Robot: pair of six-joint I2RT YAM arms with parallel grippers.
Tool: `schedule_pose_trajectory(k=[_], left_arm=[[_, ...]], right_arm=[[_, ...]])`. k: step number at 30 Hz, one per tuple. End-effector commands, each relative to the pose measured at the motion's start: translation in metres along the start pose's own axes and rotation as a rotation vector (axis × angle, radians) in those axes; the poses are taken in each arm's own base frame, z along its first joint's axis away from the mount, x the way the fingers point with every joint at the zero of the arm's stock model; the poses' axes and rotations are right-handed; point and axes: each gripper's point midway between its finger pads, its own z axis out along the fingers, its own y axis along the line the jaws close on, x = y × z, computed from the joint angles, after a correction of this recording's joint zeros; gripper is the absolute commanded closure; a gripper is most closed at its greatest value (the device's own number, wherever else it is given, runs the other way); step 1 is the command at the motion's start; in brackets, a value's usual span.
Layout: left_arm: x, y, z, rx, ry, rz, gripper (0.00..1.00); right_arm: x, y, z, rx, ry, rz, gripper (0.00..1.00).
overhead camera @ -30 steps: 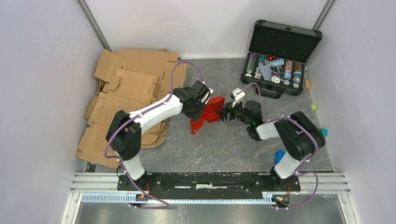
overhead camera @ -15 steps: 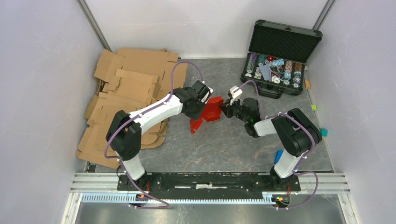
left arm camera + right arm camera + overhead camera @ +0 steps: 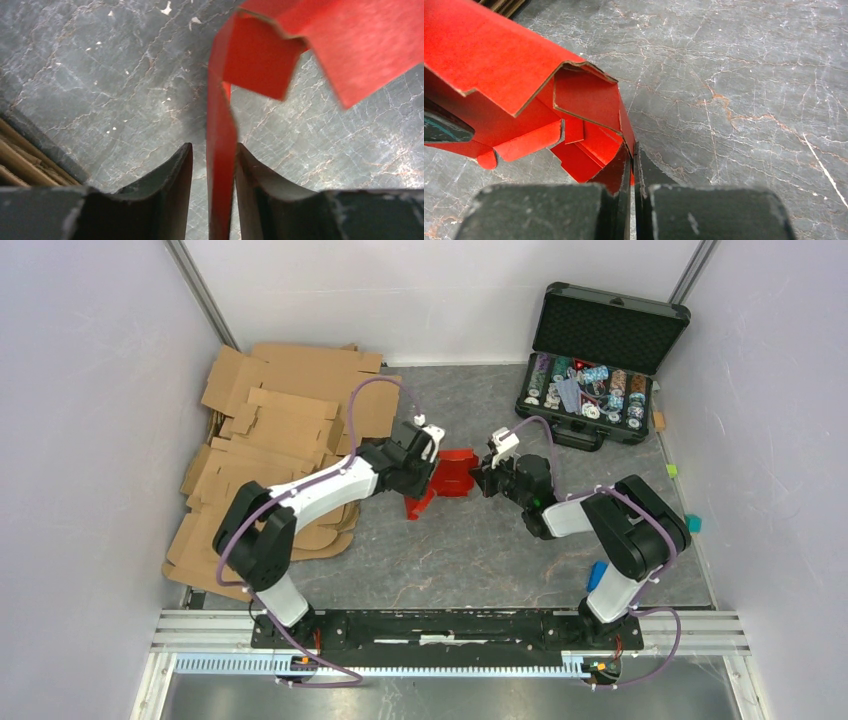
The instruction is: Fold the paper box
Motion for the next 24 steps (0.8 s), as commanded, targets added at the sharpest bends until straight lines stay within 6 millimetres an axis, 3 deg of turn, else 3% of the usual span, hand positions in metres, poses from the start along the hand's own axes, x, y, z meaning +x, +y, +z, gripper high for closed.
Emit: schedule_pose_trajectory(k=[1,6,12,21,24], left_arm=[[-0.034,0.002,-0.023,0.040,-0.229,-0.049,0.54],[-0.036,0.009,-0.041,0.036,-0.371,-0.070,0.44],[-0.038,0.010,-0.045,0.065,-0.431,-0.092,0.43],[-0.036,0.017,-0.034,0.044,-0.456,-0.157,0.65],[-0.036,0.019,-0.032,0.036,-0.474,-0.167,0.51]], right_arm=[[-0.001,0.001,-0.004,0.021,0.003,0.073,1.00],[0.001,0.003,-0.002,0.013,0.016,0.099,1.00],[0.001,0.007,-0.002,0.000,0.022,0.123,1.00],[-0.001,0.017,-0.003,0.006,0.023,0.076,1.00],[-0.001,0.023,-0.003,0.020,0.033,0.025,1.00]])
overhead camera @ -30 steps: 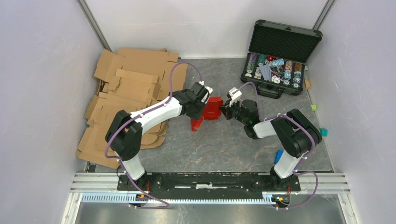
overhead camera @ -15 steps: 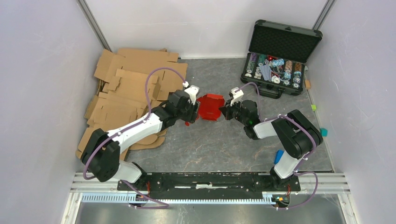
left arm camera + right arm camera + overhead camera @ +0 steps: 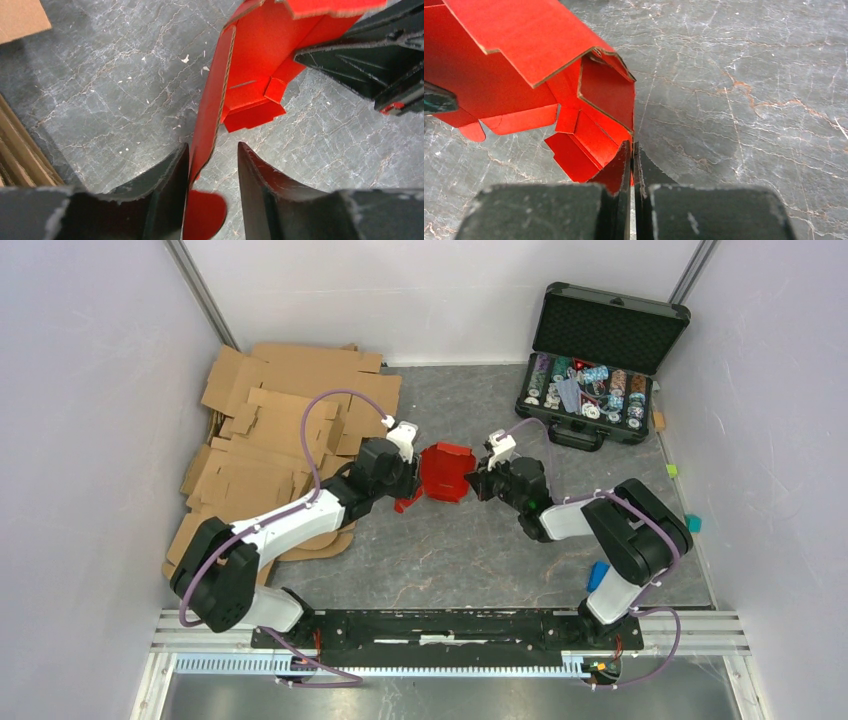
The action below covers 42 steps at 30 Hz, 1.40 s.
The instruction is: Fold the paper box
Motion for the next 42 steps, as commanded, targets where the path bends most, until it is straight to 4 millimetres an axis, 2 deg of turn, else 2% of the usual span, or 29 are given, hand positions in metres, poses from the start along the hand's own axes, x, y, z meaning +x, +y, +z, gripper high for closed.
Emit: schedule_pose_trajectory(k=[1,4,7,11,12,13,14,20,24,25,27,31,36,42], left_arm=[[-0.015,0.000,0.005,-0.003,-0.096,-0.054,0.45],[-0.014,0.000,0.006,-0.001,-0.103,-0.053,0.42],[-0.014,0.001,0.006,-0.007,-0.099,-0.048,0.48],[-0.014,0.007,0.004,-0.038,-0.108,-0.045,0.66],[-0.013,0.009,0.004,-0.048,-0.105,-0.045,0.74],[-0.012,0.009,0.005,-0.049,-0.100,-0.044,0.89],[-0.010,0.009,0.006,-0.046,-0.094,-0.044,0.97],[-0.003,0.007,0.013,-0.036,-0.072,-0.053,0.98],[-0.001,-0.006,0.017,0.034,-0.064,-0.058,0.98],[0.000,-0.010,0.017,0.057,-0.059,-0.057,0.98],[0.002,-0.017,0.018,0.096,-0.045,-0.053,0.98],[0.006,-0.015,0.018,0.086,-0.032,-0.043,0.98],[0.007,-0.010,0.018,0.066,-0.021,-0.022,0.97],[0.006,-0.012,0.017,0.073,-0.017,-0.007,0.96]], right_arm=[[-0.003,0.011,-0.002,0.017,0.011,-0.076,1.00],[-0.004,0.010,-0.002,0.028,0.014,-0.090,1.00],[-0.004,0.010,-0.004,0.035,0.011,-0.099,1.00],[-0.009,0.012,-0.007,0.040,-0.004,-0.140,1.00],[-0.009,0.013,-0.007,0.045,-0.004,-0.156,1.00],[-0.009,0.014,-0.007,0.047,-0.003,-0.172,1.00],[-0.009,0.015,-0.007,0.051,-0.002,-0.184,1.00],[0.000,0.026,-0.008,0.034,0.018,-0.203,0.96],[0.006,0.032,-0.007,0.019,0.032,-0.186,0.93],[0.007,0.034,-0.007,0.015,0.034,-0.183,0.90],[0.007,0.034,-0.006,0.012,0.035,-0.181,0.76],[0.010,0.033,-0.007,0.015,0.044,-0.198,0.59],[0.012,0.039,-0.008,-0.037,0.047,-0.249,0.43],[0.024,0.048,-0.010,-0.094,0.088,-0.257,0.25]])
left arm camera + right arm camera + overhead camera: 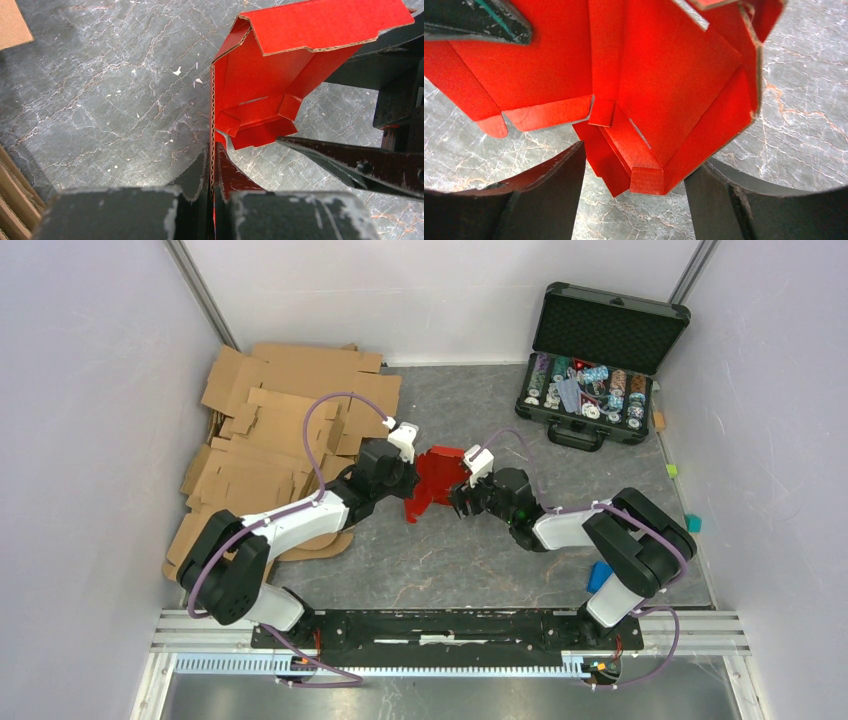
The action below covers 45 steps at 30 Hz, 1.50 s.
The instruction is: Fold the paper box
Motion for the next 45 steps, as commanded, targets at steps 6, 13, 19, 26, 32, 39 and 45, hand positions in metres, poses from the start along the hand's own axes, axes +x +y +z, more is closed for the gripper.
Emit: schedule_pose_trajectory(k=[6,13,19,26,32,39,45], left_arm=[[0.002,-0.013,0.001,0.064,0.030,0.020,0.96],[0.004,-0.020,0.001,0.101,0.042,0.018,0.95],[0.004,-0.021,0.002,0.109,0.051,0.017,0.95],[0.003,-0.021,0.001,0.104,0.047,0.025,0.95],[0.003,-0.024,0.001,0.109,0.048,0.033,0.95],[0.006,-0.031,0.003,0.119,0.058,0.046,0.95],[0.009,-0.033,0.005,0.118,0.067,0.047,0.94]], right_arm=[[0.017,0.018,-0.003,-0.058,0.065,-0.086,0.19],[0.024,0.014,0.006,-0.006,0.116,-0.110,0.18],[0.025,0.012,0.009,0.021,0.122,-0.109,0.19],[0.023,0.008,0.010,0.053,0.121,-0.086,0.30],[0.017,0.001,0.009,0.100,0.105,-0.066,0.43],[0.015,0.000,0.011,0.125,0.095,0.008,0.50],[0.013,-0.008,0.007,0.188,0.075,0.064,0.52]])
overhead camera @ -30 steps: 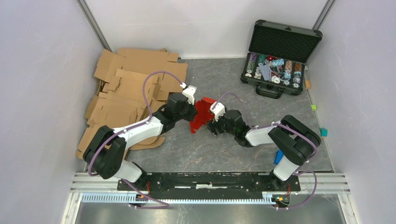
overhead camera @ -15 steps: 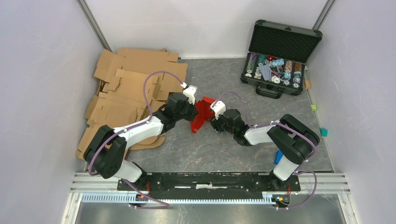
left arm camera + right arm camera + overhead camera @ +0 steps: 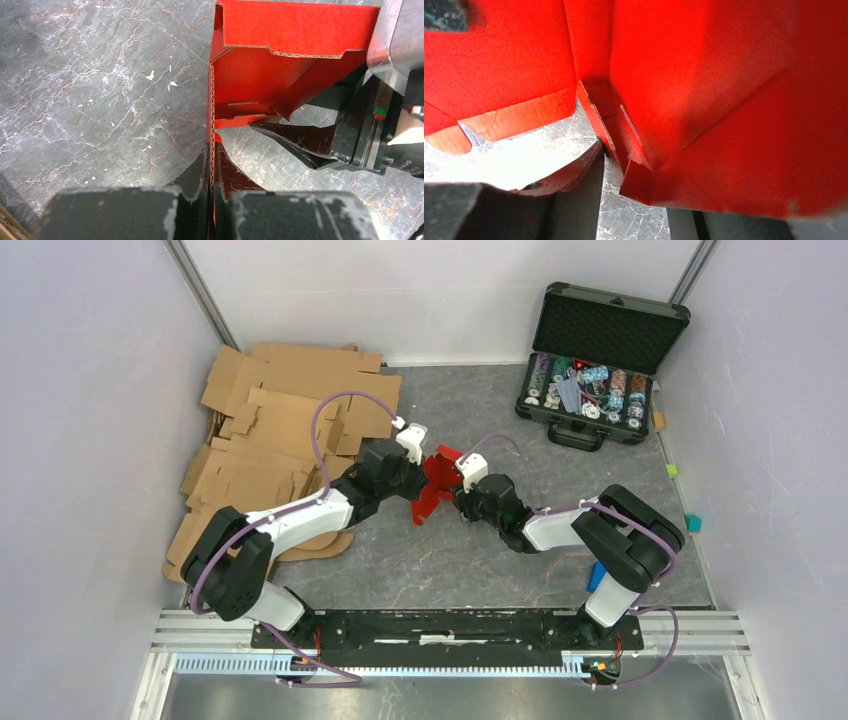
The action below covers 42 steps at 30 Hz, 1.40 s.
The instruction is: Fold the paper box
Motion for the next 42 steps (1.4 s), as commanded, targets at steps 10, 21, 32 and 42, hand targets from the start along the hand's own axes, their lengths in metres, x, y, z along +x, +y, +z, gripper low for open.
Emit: schedule_pose_trajectory(k=[10,21,32,42], left_arm=[[0.011,-0.008,0.003,0.007,0.054,0.031,0.95],[0.010,-0.002,0.001,-0.025,0.050,0.033,0.95],[0.010,-0.002,0.001,-0.029,0.049,0.031,0.95],[0.010,-0.003,0.000,-0.025,0.049,0.036,0.95]], right_arm=[[-0.025,-0.010,-0.001,0.080,-0.081,0.102,0.32],[-0.014,-0.016,-0.003,0.103,-0.046,0.113,0.20],[-0.004,-0.016,-0.008,0.101,-0.024,0.105,0.12],[-0.008,-0.014,-0.015,0.088,-0.037,0.089,0.14]])
